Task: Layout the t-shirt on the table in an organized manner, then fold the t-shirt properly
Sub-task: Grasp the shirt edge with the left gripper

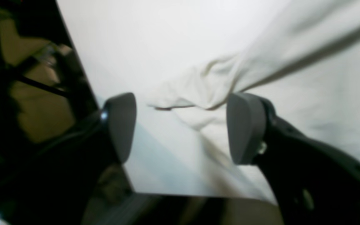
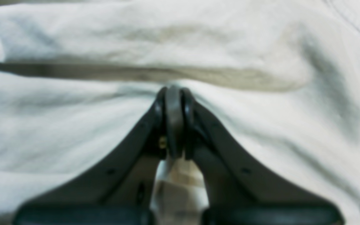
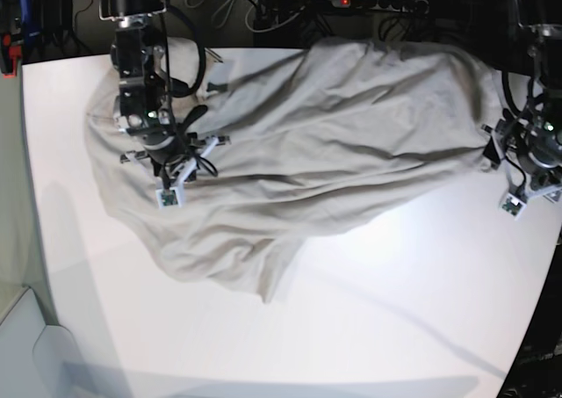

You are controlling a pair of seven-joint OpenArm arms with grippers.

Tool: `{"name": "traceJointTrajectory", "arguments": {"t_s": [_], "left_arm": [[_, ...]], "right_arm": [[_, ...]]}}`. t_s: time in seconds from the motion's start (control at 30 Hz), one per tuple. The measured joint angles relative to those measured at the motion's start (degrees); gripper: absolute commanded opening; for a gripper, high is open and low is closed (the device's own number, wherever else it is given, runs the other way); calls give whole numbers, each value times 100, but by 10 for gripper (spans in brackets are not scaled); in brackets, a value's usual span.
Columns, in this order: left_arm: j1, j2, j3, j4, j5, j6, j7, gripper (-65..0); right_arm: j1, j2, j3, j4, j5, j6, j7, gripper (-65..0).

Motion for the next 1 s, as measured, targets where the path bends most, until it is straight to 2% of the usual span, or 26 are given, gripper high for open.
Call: {"name": "traceJointTrajectory", "arguments": {"t_s": [0.1,0.2,0.53,0.87,1.0], "left_arm": [[179,7,0,-17,382,-269,-201,-213],[181,7,11,-221,422,-313,-365,-213],[-70,114,994,-1095,417,-313,-975,-213],[-673,129,964,-2015,442,-308,-964,-213],[-730,111,940,-2210,442,-291,-1311,-213]], "right_arm": [[2,42,-7,0,4,0,-2,-650],[2,68,-4,0,2,0,4,-650],[7,63,-4,-4,-2,0,7,-650],[2,66,-4,-4,0,0,22,-650],[2,66,-4,-4,-2,0,20,-650]]}}
